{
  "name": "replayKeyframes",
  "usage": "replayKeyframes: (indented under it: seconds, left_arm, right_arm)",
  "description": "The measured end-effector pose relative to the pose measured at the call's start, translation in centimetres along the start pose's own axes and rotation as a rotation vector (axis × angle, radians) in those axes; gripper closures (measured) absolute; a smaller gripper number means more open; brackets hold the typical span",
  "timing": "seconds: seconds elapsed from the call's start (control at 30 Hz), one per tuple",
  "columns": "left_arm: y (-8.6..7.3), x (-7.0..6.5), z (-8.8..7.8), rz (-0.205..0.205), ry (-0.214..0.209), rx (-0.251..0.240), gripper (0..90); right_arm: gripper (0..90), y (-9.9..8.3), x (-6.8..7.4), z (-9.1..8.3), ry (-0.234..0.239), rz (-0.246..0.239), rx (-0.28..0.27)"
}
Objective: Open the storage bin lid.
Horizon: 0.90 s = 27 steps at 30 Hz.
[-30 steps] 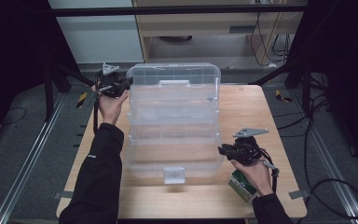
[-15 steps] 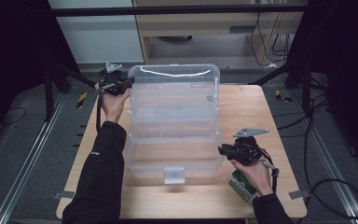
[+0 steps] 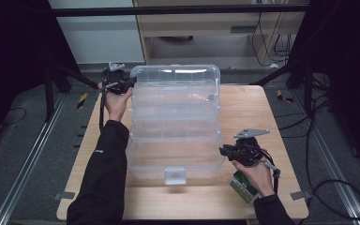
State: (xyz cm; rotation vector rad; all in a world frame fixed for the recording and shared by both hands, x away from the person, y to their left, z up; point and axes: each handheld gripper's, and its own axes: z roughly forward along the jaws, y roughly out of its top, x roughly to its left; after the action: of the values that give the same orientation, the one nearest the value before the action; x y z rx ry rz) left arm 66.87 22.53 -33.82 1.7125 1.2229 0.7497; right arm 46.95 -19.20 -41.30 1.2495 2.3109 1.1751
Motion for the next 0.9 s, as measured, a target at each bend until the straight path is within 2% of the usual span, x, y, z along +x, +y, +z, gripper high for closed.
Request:
replayKeyframes:
  seconds: [0.23, 0.37, 0.5, 0.77, 0.8, 0.83, 0.9]
  left_arm:
    - [-0.3, 0.3, 1.0, -0.01, 0.001, 0.005, 76.7]
    - [-0.4, 0.5, 1.3, -0.029, -0.011, 0.002, 76.7]
    - [-0.1, 0.3, 1.4, -0.006, 0.0, 0.023, 76.3]
    - [-0.1, 0.6, 1.6, -0.016, 0.009, 0.025, 75.3]
    - [-0.1, 0.7, 1.6, -0.019, 0.019, 0.018, 75.7]
    - [-0.2, 0.9, 1.5, -0.009, 0.034, 0.034, 78.7]
    - [-0.5, 1.3, 1.3, -0.027, 0.021, 0.031, 81.0]
  right_arm:
    - [74.8, 0.0, 0.1, 0.0, -0.008, -0.002, 0.008]
    - [74.9, 0.0, 0.1, 0.0, -0.008, -0.004, 0.006]
    - [74.8, 0.0, 0.1, 0.0, -0.006, -0.001, 0.006]
    - [74.8, 0.1, 0.2, 0.0, -0.012, -0.012, 0.011]
    - [74.8, 0.1, 0.2, 0.0, -0.012, -0.013, 0.011]
    - [74.8, 0.1, 0.2, 0.0, -0.011, -0.015, 0.01]
    - [74.8, 0.1, 0.2, 0.0, -0.01, -0.016, 0.012]
